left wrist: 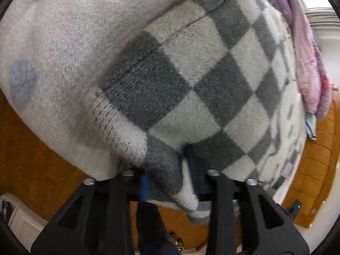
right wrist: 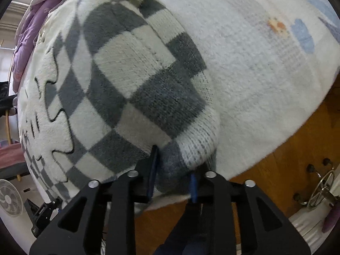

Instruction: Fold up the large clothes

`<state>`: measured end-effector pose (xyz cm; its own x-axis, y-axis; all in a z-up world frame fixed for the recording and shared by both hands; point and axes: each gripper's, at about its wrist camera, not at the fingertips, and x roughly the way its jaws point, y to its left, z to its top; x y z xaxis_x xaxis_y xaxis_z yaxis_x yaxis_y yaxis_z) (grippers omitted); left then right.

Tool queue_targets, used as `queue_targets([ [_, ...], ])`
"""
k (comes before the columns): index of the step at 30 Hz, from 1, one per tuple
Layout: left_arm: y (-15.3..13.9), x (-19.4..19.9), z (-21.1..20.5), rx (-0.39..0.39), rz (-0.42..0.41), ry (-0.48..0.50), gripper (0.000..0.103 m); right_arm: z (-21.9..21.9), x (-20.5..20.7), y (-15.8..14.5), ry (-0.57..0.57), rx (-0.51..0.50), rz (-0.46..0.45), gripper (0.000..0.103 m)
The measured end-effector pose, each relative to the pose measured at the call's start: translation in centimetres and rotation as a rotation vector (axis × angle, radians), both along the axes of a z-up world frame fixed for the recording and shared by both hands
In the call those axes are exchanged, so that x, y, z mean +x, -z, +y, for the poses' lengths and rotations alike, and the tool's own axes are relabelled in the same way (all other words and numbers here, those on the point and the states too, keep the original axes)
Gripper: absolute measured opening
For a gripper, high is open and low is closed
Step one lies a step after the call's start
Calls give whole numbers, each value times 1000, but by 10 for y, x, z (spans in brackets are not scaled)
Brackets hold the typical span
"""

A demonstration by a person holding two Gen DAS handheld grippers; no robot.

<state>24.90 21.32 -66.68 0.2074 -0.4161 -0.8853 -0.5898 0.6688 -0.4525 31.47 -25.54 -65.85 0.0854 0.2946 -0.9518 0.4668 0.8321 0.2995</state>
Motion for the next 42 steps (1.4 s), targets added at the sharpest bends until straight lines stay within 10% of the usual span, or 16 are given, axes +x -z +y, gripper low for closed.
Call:
queue_targets([
  [2,-9,-7,5,-10,-7,-24,81,1,-1,-21,-21,-61,19,32],
  [6,-23,-26,19,-14,-32,-60,82,16,2,-74,-136,-211,1,35],
  [11,-21,-57,41,0,-21,-129,83,111,60,-112,-428,-99,-212,6],
  [16,-16,-72,53,-20,-26,-189,83,205,142,-96,-491,20,-298,0],
  [24,-7,-86,54,-66,-46,-239,84,242,215,-4,-488,-16,-82,0],
  [31,-1,-91,51,-89,-57,-252,84,236,141,-29,-529,40,-32,0],
  [42,19,-84,32,-140,-34,-235,78,226,75,15,-505,87,-20,0],
])
